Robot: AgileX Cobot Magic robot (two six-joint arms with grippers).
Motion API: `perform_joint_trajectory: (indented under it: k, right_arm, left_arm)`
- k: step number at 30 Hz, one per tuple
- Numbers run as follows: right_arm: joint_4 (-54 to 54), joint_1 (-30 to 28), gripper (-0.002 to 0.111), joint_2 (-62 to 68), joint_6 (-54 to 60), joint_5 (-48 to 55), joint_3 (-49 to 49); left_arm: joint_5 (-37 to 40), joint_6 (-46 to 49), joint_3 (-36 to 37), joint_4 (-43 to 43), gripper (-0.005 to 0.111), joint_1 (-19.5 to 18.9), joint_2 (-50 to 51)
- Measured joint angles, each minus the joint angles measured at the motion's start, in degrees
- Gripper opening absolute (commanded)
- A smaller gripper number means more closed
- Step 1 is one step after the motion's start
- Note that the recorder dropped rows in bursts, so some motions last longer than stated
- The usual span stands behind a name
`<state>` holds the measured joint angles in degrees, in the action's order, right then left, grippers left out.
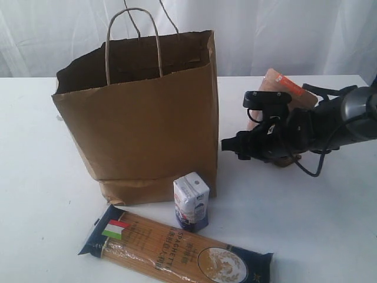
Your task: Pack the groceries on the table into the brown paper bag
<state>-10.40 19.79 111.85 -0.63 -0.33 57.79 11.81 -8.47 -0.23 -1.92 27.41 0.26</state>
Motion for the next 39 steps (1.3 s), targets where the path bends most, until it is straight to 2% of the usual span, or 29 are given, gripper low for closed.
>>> perform_joint_trajectory:
  k: [6, 17, 23, 26, 33, 39]
  right_arm:
    - [0.0, -0.1, 0.054, 3.4, 1.1, 3.8, 4.0]
    - [0.0, -0.1, 0.053, 5.2, 1.3, 4.5, 6.5]
    - [0.1, -0.1, 0.024, 6.2, 1.7, 4.7, 7.8]
    - [0.1, -0.2, 0.017, 6.2, 1.7, 5.4, 7.8]
    - [0.1, -0.2, 0.015, 5.7, 1.7, 7.6, 7.7]
    - [0.1, 0.9, 0.015, -0.3, 1.8, 11.4, 3.3]
  left_arm:
    - [0.0, 0.0, 0.0, 0.0, 0.000, 0.0, 0.0]
    - [0.0, 0.0, 0.0, 0.0, 0.000, 0.0, 0.0]
    - [0.0, 0.0, 0.0, 0.0, 0.000, 0.0, 0.0]
    - [0.0, 0.0, 0.0, 0.0, 0.000, 0.0, 0.0]
    - [0.0, 0.0, 0.0, 0.0, 0.000, 0.0, 0.0]
    - [0.0, 0.0, 0.0, 0.0, 0.000, 0.0, 0.0]
